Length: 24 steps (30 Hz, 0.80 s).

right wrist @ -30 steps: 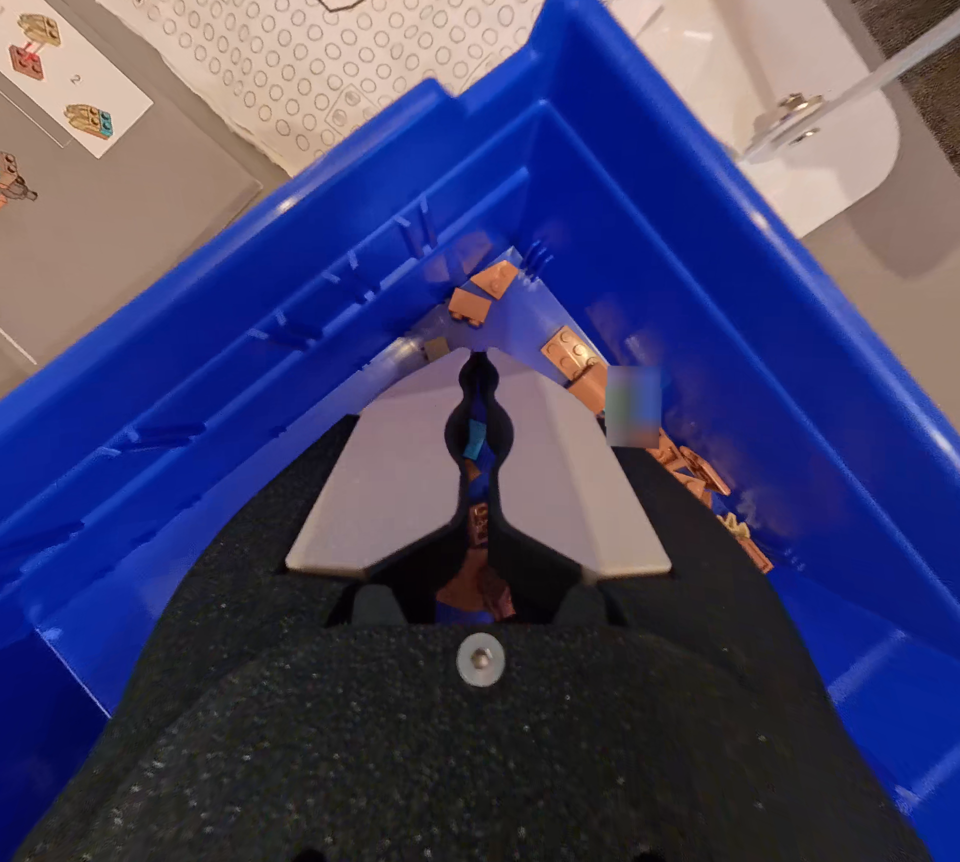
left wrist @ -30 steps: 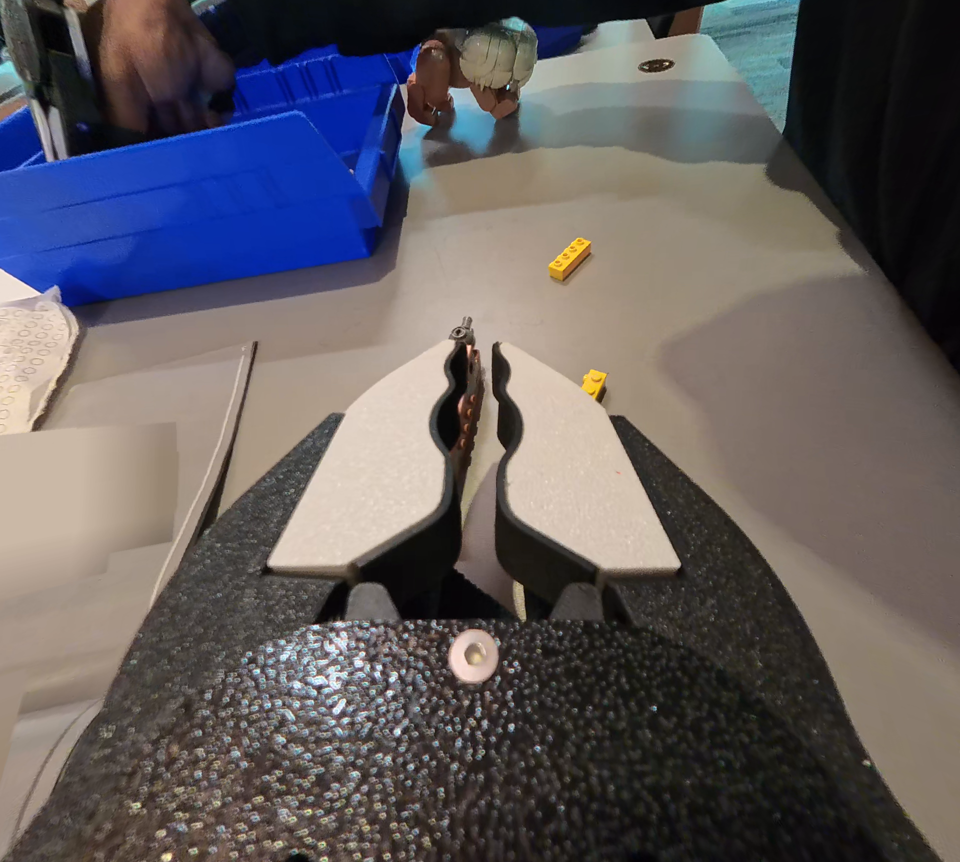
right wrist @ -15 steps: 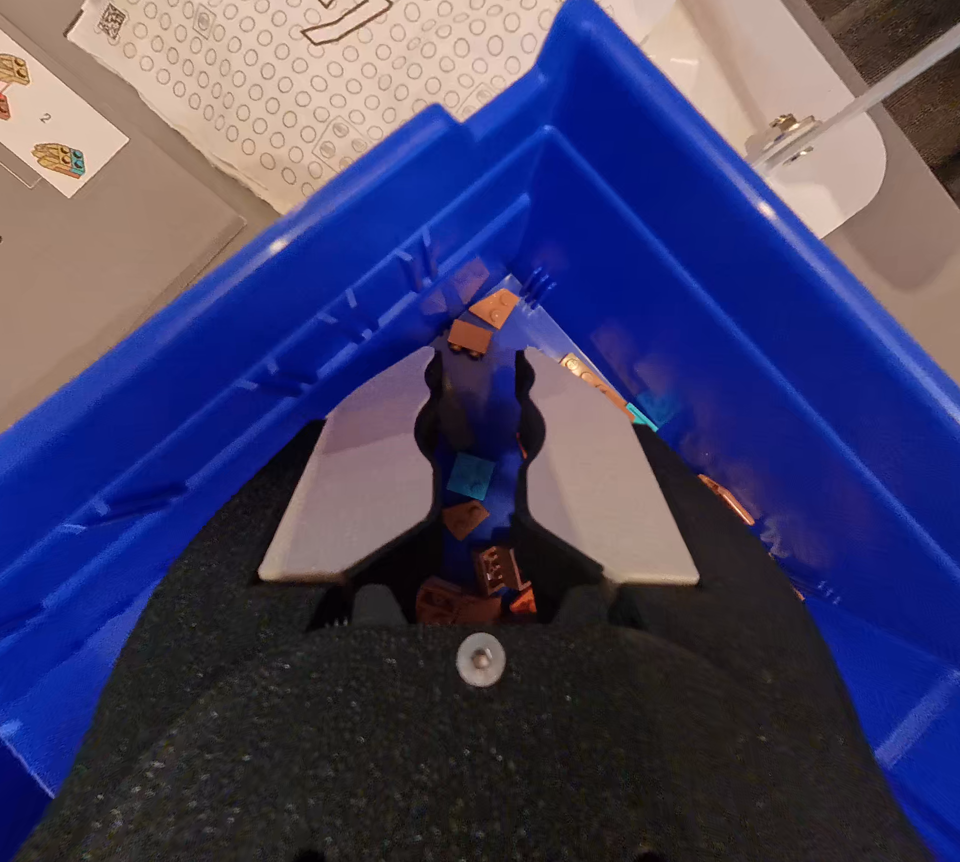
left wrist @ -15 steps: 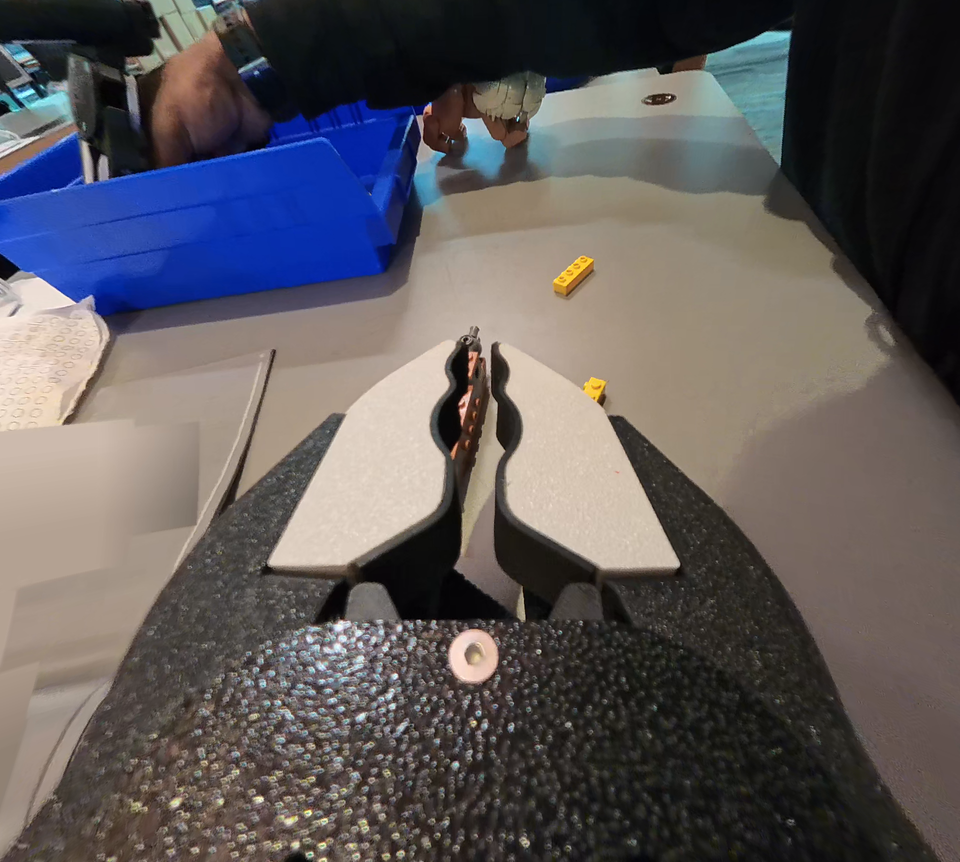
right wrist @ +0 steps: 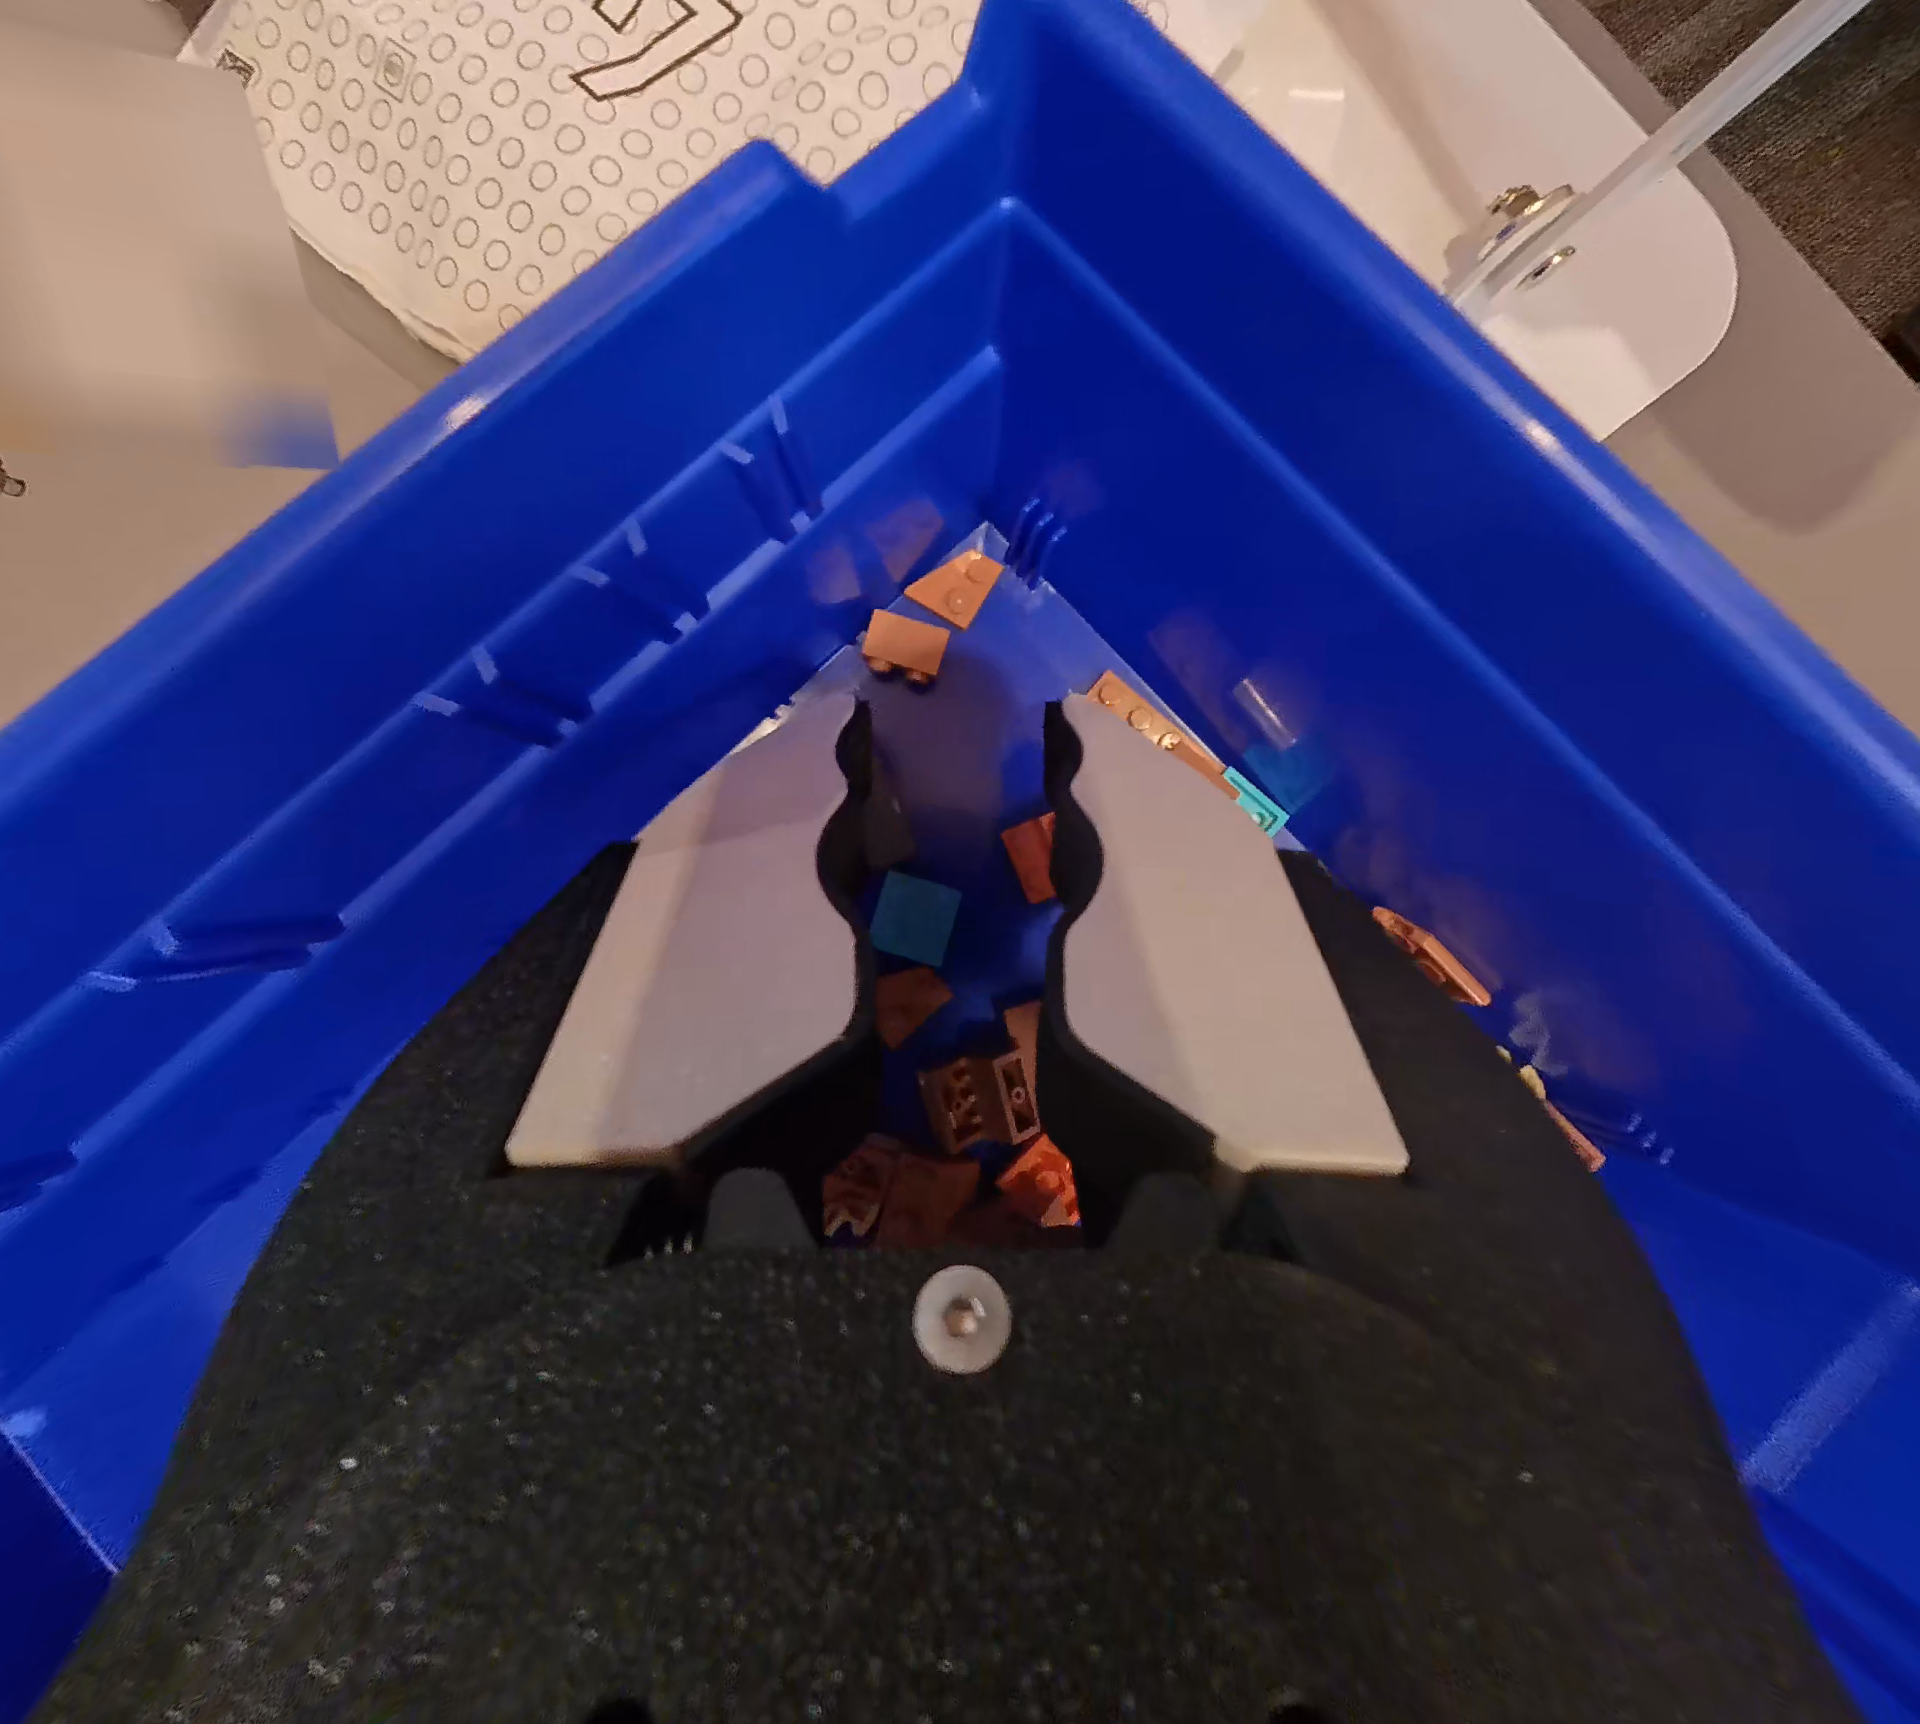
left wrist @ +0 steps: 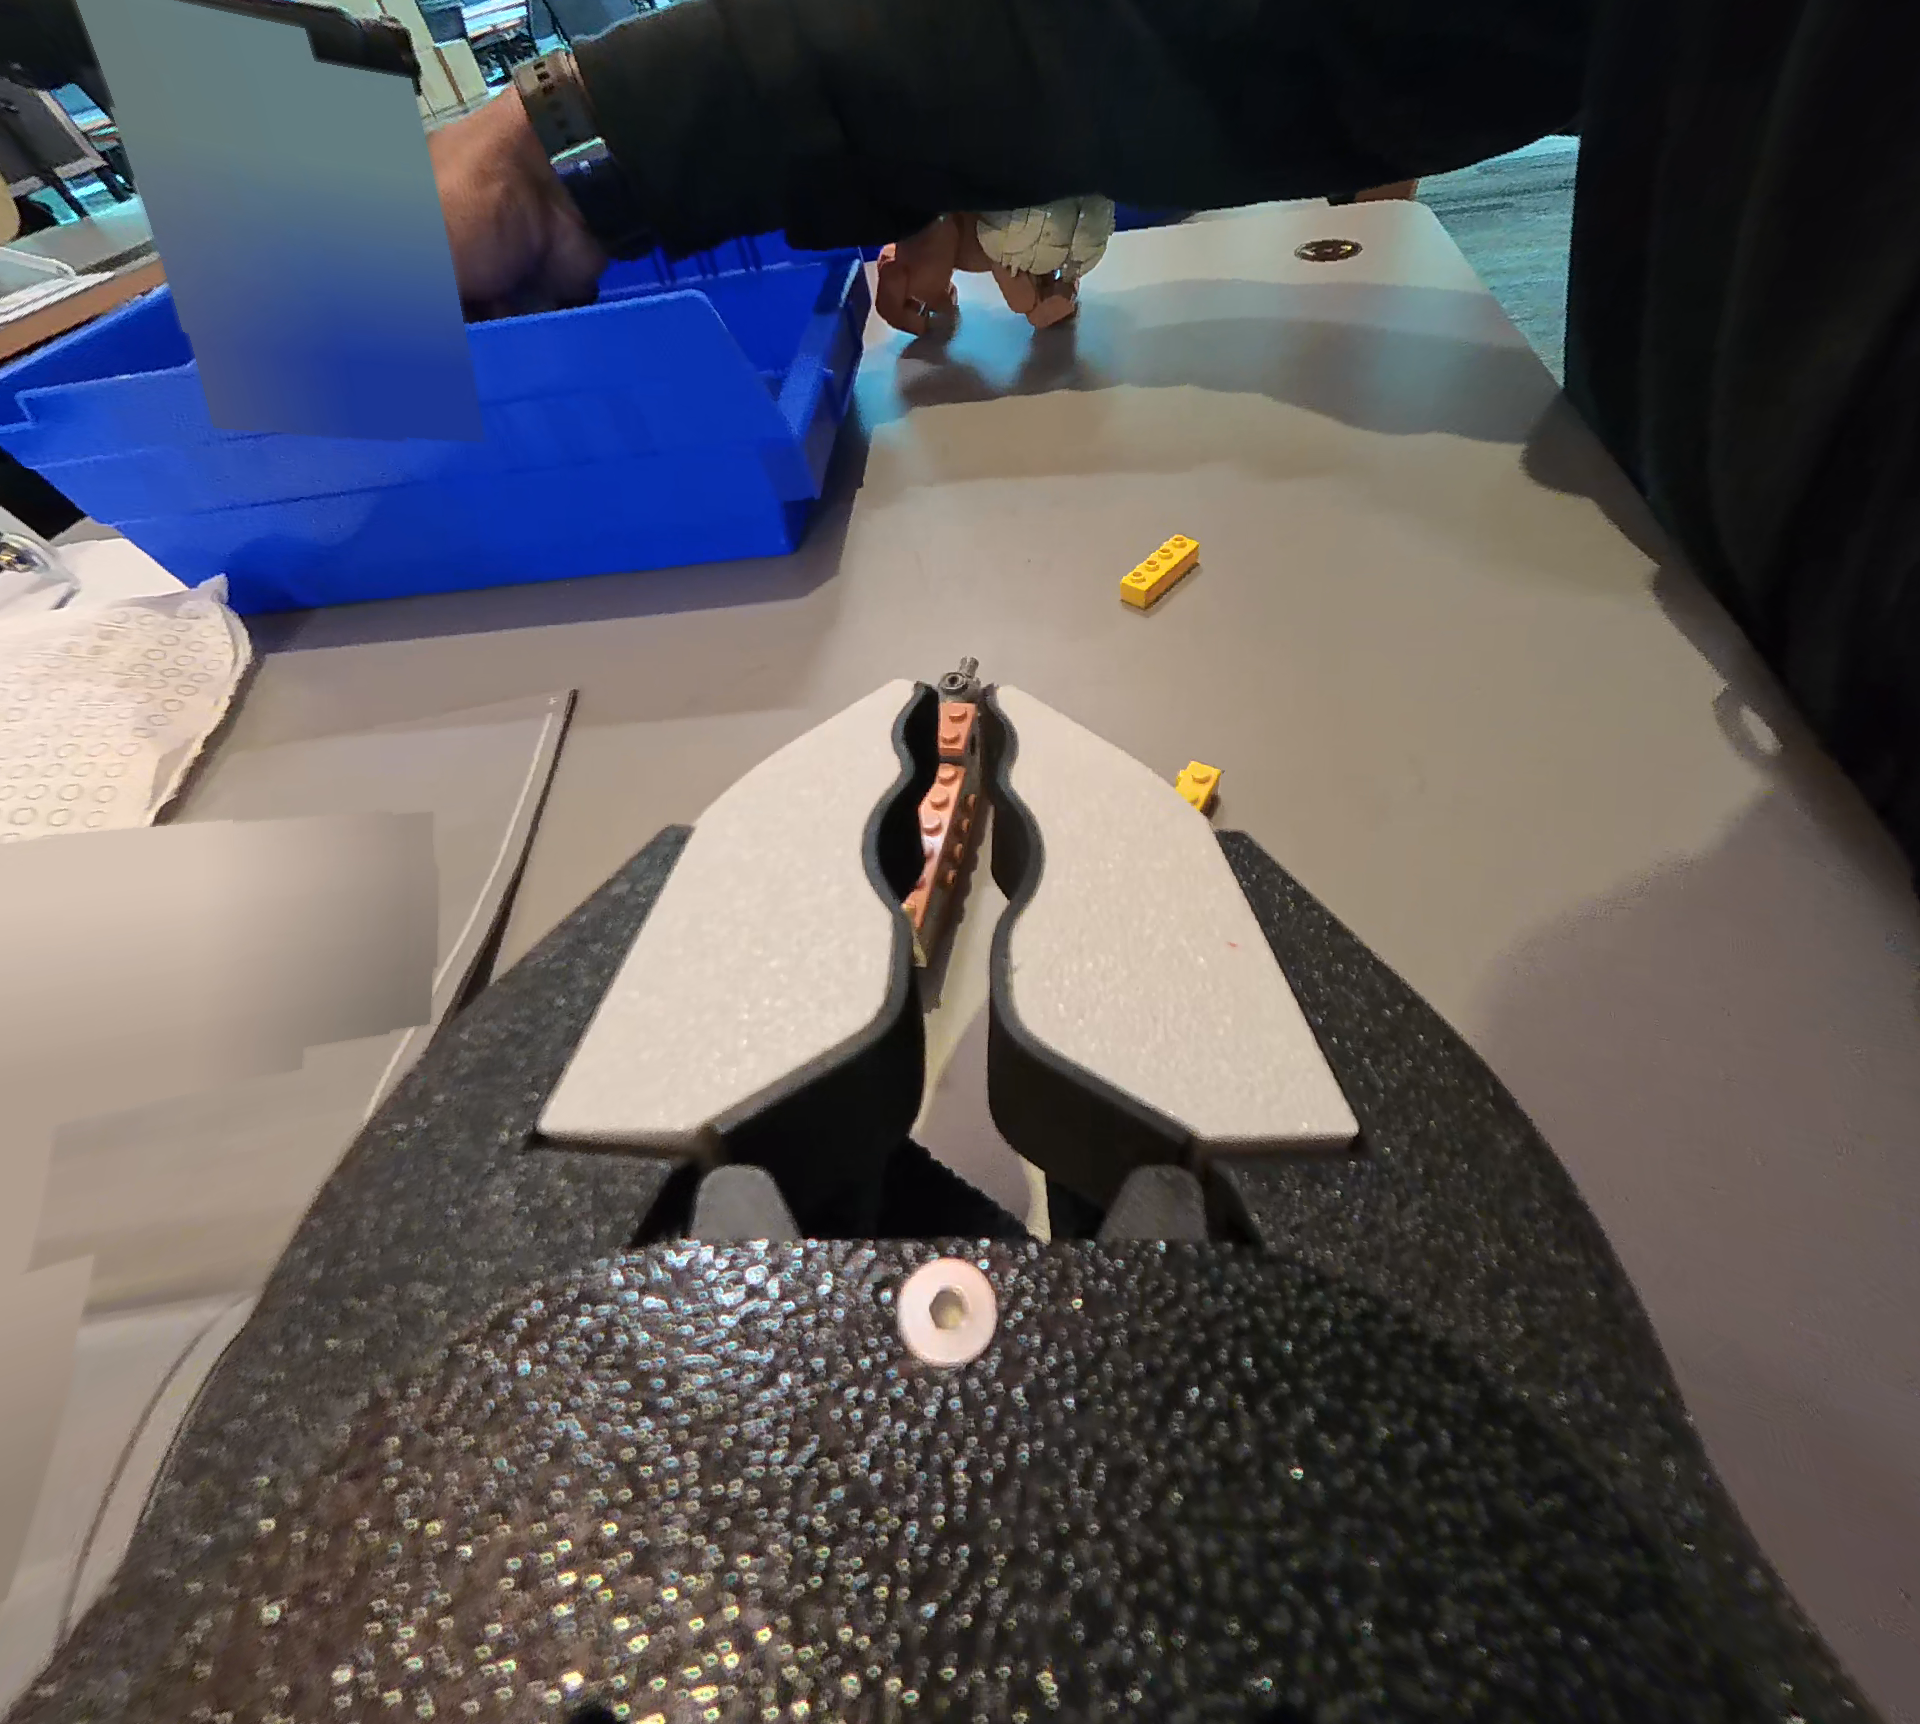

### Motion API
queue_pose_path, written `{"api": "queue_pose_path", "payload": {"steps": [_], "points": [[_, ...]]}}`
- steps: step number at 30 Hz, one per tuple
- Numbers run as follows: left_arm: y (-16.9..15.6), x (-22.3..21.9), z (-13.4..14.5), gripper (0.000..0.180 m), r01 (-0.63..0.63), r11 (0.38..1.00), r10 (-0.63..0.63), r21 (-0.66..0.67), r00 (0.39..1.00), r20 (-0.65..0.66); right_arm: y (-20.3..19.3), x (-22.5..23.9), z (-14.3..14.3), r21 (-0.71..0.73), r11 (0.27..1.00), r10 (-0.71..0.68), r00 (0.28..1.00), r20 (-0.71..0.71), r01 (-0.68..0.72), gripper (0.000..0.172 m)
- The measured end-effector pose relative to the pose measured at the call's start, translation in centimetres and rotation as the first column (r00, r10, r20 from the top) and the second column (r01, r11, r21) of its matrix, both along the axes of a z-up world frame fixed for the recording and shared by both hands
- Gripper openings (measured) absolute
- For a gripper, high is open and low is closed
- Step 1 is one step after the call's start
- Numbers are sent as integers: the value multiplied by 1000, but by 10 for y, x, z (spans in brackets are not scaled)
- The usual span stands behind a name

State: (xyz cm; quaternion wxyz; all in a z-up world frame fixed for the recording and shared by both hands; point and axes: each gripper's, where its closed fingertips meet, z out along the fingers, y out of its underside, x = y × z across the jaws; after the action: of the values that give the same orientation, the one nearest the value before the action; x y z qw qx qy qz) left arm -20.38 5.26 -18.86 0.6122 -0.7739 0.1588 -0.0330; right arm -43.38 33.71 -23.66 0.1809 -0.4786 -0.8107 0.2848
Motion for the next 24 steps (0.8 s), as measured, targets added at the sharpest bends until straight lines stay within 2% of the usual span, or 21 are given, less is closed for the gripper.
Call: {"api": "queue_pose_path", "payload": {"steps": [8, 14, 24], "points": [[1, -2, 0, 7, -3, 1000, 3, -1, 1000, 11, 5, -3, -1, -29, 999, -29, 999, 19, 30, 32], [2, -5, 1, 7, -12, 1000, 12, 1, 1000, 21, -3, 0, -9, 3, 1000, 22, 999, 34, -22, 34], [3, -6, 1, 6, -16, 1000, 16, 2, 1000, 24, -10, -13, -24, 49, 999, -5, 997, 74, 1, 31]]}}
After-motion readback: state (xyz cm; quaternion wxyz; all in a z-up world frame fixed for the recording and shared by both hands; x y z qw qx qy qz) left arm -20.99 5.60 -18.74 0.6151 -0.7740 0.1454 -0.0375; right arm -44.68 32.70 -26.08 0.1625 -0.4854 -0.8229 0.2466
